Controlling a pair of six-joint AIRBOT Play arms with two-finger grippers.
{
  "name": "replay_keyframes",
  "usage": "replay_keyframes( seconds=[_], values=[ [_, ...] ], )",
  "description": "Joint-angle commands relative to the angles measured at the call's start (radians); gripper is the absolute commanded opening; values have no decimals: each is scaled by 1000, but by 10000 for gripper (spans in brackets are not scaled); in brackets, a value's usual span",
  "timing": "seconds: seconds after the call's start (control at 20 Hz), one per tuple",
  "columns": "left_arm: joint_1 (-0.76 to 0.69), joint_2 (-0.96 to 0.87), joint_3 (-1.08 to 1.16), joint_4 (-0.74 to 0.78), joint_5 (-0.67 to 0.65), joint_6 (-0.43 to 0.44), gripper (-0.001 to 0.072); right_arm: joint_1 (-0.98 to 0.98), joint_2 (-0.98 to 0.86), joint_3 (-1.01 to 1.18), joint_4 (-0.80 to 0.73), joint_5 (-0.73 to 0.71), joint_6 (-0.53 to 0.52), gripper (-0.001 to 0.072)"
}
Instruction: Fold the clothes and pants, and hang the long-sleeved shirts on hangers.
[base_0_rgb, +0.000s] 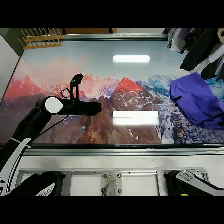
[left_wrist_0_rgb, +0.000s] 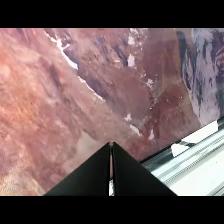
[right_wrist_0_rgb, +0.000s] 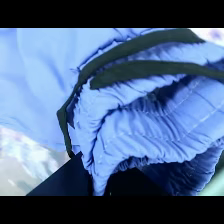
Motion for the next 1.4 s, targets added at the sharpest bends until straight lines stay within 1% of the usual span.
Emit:
replay_keyframes(
  seconds=[0.0,0.35,0.4,0.45,0.5,0.55,0.7,0.75,0.8,0.85,0.95,1.05,1.1,1.2,1.35],
  values=[
    [-1,0,1,1,0,0,6,-19,70,-142,-63,1,92,14],
    [-1,0,1,1,0,0,6,-5,73,-198,-67,49,83,21],
    [-1,0,1,1,-1,0,6,0,74,-197,-67,50,63,64],
    [-1,0,1,1,-4,0,6,0,74,-195,-67,59,41,327],
    [-1,0,1,1,-6,0,7,-6,74,-184,-71,73,8,657],
    [-1,0,1,1,-6,0,6,-19,74,-161,-82,83,-25,709],
    [-1,0,1,2,-11,0,6,-70,86,-14,-191,129,-56,709],
    [-1,0,1,2,-8,1,6,-75,99,36,-196,124,-83,709],
    [-1,0,1,2,-6,0,6,-72,122,79,-176,105,-123,709],
    [-1,0,1,2,-6,0,6,-63,151,103,-121,76,-164,709],
    [-1,0,1,1,1,0,6,-8,217,107,69,23,-235,709],
    [-1,0,1,1,0,0,6,110,262,106,216,24,-311,709],
    [-1,0,1,0,0,0,6,196,274,106,252,24,-335,709],
    [-1,0,1,1,0,0,6,379,282,106,256,25,-350,709],
    [-1,0,1,1,0,0,6,612,279,106,242,27,-415,708]
  ],
)
